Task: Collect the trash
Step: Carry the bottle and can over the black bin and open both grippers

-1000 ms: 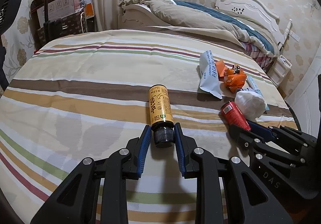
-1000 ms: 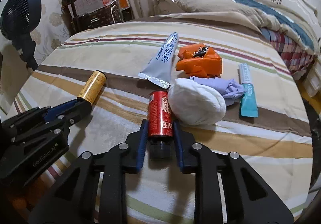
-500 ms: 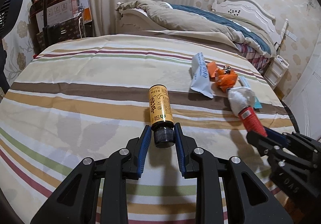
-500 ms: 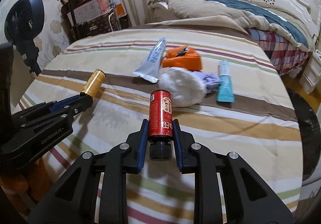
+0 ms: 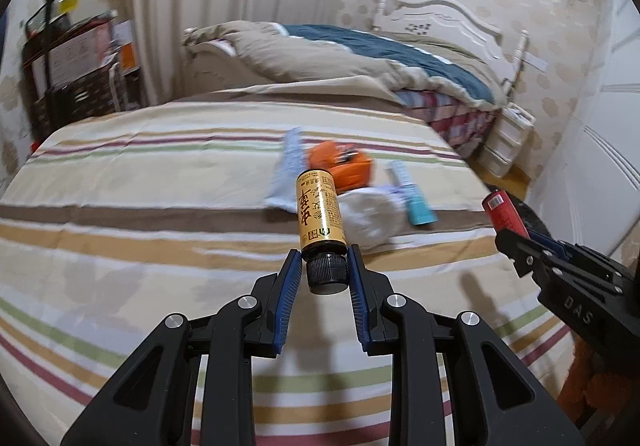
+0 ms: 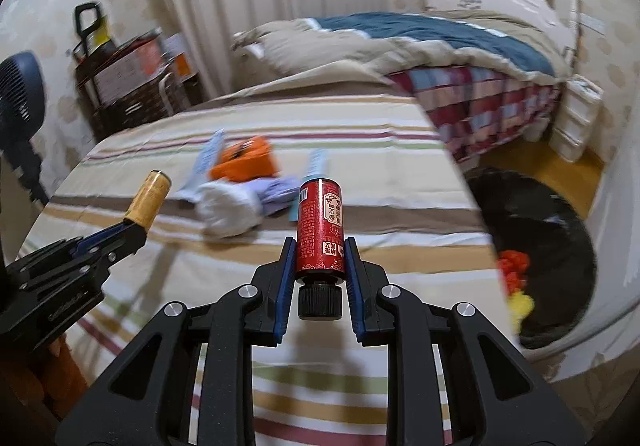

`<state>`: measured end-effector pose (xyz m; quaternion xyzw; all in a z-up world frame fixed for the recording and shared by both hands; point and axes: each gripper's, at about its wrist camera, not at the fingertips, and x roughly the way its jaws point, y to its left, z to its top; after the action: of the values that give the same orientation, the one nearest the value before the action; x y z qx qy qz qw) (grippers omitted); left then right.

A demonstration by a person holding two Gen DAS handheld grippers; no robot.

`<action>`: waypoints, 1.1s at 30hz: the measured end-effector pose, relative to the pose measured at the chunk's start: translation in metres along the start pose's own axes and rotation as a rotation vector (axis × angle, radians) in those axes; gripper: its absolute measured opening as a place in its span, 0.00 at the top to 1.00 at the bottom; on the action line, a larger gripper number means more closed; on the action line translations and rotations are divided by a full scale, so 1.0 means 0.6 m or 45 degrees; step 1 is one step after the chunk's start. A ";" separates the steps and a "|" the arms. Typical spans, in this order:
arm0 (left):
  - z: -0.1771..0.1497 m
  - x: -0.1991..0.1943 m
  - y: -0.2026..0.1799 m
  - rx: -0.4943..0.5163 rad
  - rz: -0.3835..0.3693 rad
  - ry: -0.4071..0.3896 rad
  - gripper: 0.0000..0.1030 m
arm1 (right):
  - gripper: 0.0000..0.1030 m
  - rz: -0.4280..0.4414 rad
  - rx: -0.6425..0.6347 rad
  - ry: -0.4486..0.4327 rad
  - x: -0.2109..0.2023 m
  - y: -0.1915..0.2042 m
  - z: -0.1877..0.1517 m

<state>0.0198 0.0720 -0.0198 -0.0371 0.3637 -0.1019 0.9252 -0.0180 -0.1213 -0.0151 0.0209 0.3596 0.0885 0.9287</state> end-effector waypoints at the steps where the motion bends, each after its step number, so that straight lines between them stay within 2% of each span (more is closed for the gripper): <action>1: 0.005 0.004 -0.015 0.020 -0.017 -0.004 0.74 | 0.78 -0.022 0.012 -0.010 -0.003 -0.013 0.002; 10: 0.038 0.040 -0.129 0.163 -0.138 -0.030 0.74 | 0.77 -0.171 0.138 -0.058 -0.009 -0.133 0.014; 16: 0.056 0.081 -0.207 0.246 -0.206 -0.006 0.74 | 0.78 -0.259 0.202 -0.067 0.005 -0.213 0.018; 25: 0.071 0.142 -0.301 0.345 -0.262 0.032 0.74 | 0.78 -0.314 0.294 -0.063 0.026 -0.310 0.019; 33: 0.072 0.178 -0.362 0.401 -0.274 0.059 0.74 | 0.78 -0.335 0.346 -0.041 0.046 -0.358 0.015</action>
<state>0.0905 -0.1635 -0.0281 0.0720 0.3585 -0.2566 0.8947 0.0400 -0.3277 -0.0488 0.1004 0.3531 -0.0835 0.9264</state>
